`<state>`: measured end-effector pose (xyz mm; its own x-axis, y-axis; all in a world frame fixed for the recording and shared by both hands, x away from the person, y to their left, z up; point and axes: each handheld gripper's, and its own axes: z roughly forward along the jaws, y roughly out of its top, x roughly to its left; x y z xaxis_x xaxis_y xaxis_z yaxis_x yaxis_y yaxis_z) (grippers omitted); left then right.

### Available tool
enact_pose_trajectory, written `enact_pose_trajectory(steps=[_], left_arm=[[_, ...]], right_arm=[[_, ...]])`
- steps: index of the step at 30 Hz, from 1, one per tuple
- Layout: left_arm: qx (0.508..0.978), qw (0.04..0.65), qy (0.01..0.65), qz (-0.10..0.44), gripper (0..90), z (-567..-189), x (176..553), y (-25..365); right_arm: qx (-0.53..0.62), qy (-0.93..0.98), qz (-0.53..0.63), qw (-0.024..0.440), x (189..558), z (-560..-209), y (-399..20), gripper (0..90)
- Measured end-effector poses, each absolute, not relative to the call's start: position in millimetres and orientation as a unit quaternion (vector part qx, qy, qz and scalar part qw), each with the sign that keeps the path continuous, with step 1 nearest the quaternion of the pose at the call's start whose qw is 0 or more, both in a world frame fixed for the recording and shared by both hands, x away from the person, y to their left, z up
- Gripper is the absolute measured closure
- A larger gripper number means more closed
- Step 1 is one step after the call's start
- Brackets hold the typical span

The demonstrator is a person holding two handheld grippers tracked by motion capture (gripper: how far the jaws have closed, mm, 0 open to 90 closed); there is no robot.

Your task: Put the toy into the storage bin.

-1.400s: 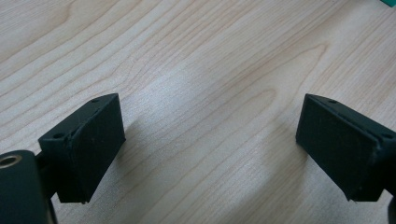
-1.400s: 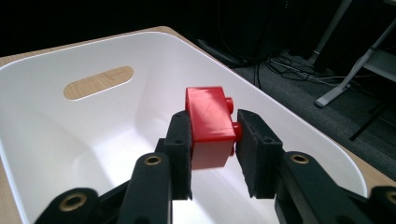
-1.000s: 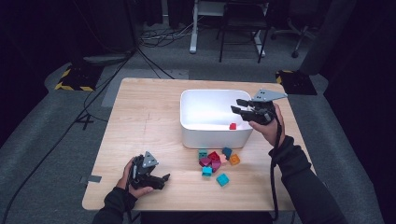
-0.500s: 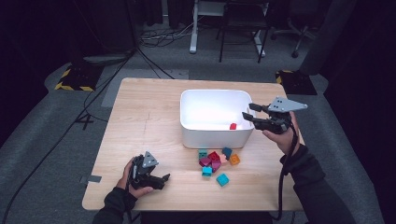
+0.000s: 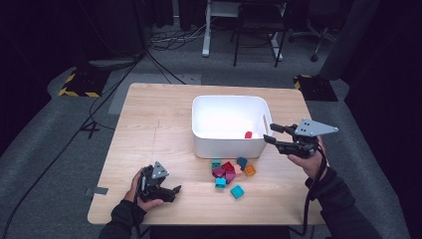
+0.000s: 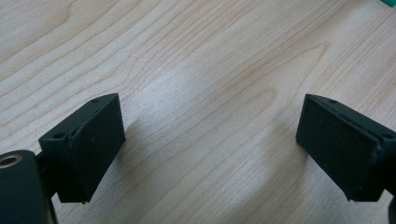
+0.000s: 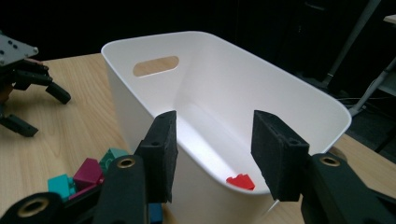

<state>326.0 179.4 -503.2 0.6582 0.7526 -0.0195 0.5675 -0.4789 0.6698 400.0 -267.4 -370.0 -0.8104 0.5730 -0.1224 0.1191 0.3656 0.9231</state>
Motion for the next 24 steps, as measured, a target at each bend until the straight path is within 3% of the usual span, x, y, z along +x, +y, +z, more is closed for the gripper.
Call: enact_pose_trajectory(steps=[24], left_arm=[[0.849, 0.328, 0.389, 0.14, 8.2, -503, 326, 180]], right_arm=[[0.204, 0.848, 0.46, 0.166, 388, -443, -258, 49.7]])
